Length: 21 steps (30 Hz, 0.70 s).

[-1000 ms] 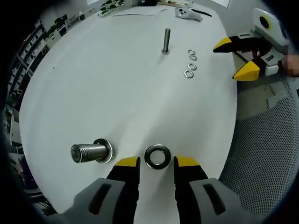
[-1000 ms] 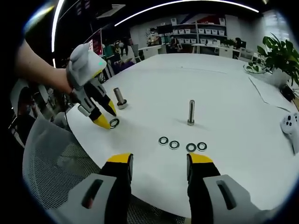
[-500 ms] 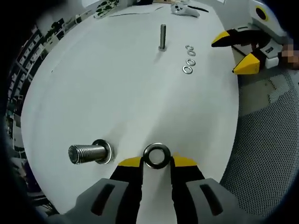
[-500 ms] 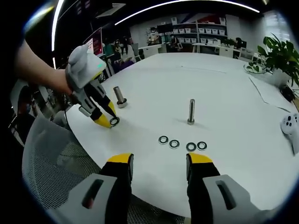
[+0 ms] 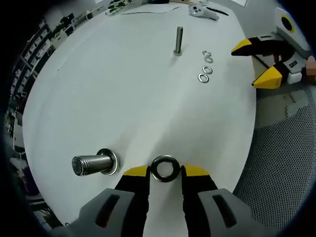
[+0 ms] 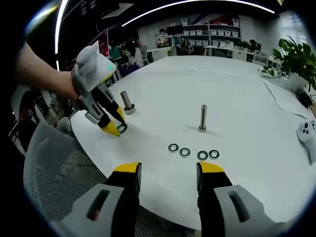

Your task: Place the washer onto the threaded stud by aligning its center hole with the stud, sliding it down to the base, and recovering from edge contact or off-axis alignment until the washer reaches the visible bottom stop.

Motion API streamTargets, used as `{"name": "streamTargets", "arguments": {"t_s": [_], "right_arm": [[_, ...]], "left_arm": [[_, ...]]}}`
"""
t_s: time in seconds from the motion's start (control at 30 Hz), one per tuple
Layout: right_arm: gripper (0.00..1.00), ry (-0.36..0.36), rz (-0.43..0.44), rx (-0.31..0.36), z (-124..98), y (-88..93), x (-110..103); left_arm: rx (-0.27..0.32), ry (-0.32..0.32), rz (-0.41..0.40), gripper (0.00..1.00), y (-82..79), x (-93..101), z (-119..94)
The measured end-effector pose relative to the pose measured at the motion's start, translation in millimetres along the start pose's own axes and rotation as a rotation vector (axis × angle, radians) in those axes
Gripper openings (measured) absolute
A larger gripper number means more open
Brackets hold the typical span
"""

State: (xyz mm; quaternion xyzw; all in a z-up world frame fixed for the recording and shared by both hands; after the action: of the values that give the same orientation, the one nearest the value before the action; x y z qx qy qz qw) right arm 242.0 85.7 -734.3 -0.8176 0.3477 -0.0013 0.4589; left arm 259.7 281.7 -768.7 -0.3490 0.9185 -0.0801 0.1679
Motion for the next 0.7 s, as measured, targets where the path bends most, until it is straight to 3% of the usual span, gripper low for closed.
{"name": "streamTargets", "arguments": {"t_s": [0.3,0.7], "right_arm": [[0.47,0.001,0.001,-0.001,-1,0.6,0],[0.47,-0.003,-0.005,-0.008,-1,0.9,-1]], "left_arm": [[-0.010,-0.002,-0.006,0.21,2.2,-0.2,-2],[-0.054,-0.002,-0.004,0.21,27.1,-8.4,-6]]}}
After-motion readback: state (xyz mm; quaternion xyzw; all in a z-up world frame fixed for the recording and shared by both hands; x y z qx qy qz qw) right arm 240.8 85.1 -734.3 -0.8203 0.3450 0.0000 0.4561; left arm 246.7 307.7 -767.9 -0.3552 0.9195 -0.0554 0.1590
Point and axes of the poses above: the point that each gripper's makers call its tool centre point, and the gripper's own axes: z roughly forward along the fingers, x roughly to its right, y roughly out of its underside, the point moved 3 cm from there along -z, roughly backward along the fingers, and after that the axes turned 15 degrees about -y, right-handed, at the moved point
